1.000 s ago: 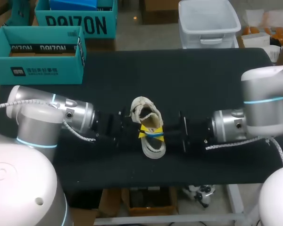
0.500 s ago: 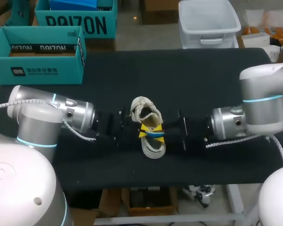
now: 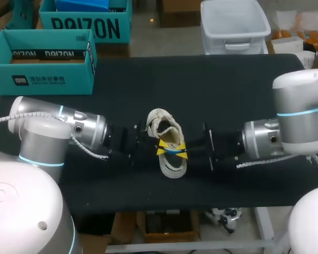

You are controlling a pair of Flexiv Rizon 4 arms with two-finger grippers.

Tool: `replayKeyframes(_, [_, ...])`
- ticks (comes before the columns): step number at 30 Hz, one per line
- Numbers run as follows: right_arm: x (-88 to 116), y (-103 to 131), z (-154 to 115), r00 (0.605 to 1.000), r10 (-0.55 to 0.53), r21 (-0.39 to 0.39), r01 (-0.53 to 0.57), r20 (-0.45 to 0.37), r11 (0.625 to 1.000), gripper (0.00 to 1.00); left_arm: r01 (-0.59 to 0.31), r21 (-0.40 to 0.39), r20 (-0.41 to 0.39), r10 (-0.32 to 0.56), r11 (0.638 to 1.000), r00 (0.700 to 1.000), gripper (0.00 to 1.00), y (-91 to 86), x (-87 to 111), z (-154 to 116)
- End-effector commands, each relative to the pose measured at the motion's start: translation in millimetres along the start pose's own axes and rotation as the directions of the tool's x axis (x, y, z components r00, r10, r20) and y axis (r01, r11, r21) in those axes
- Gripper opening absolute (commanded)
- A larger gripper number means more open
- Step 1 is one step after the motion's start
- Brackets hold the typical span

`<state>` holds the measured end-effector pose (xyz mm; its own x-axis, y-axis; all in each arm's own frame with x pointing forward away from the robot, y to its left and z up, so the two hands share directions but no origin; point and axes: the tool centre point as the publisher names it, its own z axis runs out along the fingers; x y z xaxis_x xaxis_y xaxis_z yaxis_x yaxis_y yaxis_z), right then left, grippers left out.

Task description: Open the shoe tongue, take the insole out of the shoe, put the insole back into the shoe, and pack the shoe into the shoebox

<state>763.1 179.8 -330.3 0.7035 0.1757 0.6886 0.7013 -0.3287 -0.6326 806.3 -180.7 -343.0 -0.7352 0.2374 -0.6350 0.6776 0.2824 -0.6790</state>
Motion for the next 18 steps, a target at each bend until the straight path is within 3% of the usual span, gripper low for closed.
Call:
replayKeyframes(1, [-2.6,3.2,1.2,1.000,0.004,0.001,-0.004,0.015,1.000,0.00,0.011,0.003,-0.003,-0.011,1.000,1.000,0.40,-4.4,1.8,-10.3])
replayKeyframes(2, [-3.4,3.9,2.0,1.000,0.005,0.000,-0.005,0.020,1.000,0.00,0.012,0.000,-0.004,-0.012,1.000,1.000,0.51,-5.8,1.9,-12.2])
replayKeyframes(3, [-4.2,4.6,2.7,1.000,0.006,0.000,-0.006,0.024,1.000,0.00,0.016,0.000,-0.006,-0.016,1.000,1.000,0.73,-7.6,1.7,-14.4])
replayKeyframes(4, [-5.5,5.7,3.7,1.000,0.007,-0.001,-0.007,0.030,1.000,0.00,0.019,0.003,-0.008,-0.019,1.000,1.000,0.87,-10.4,1.1,-17.8])
replayKeyframes(6, [-7.7,7.8,5.3,0.999,0.010,-0.008,-0.010,0.046,1.000,0.00,0.021,0.006,-0.015,-0.021,1.000,1.000,1.00,-15.5,0.4,-23.2])
replayKeyframes(13, [-13.8,12.9,12.6,0.996,0.016,-0.024,-0.014,0.091,1.000,0.00,0.047,-0.011,-0.049,-0.047,0.999,0.998,1.00,-31.8,-5.0,-44.0])
replayKeyframes(18, [-18.5,15.7,19.8,0.988,0.010,-0.057,-0.002,0.151,0.998,0.00,0.102,-0.101,-0.075,-0.109,0.990,0.991,1.00,-40.3,-12.3,-59.4])
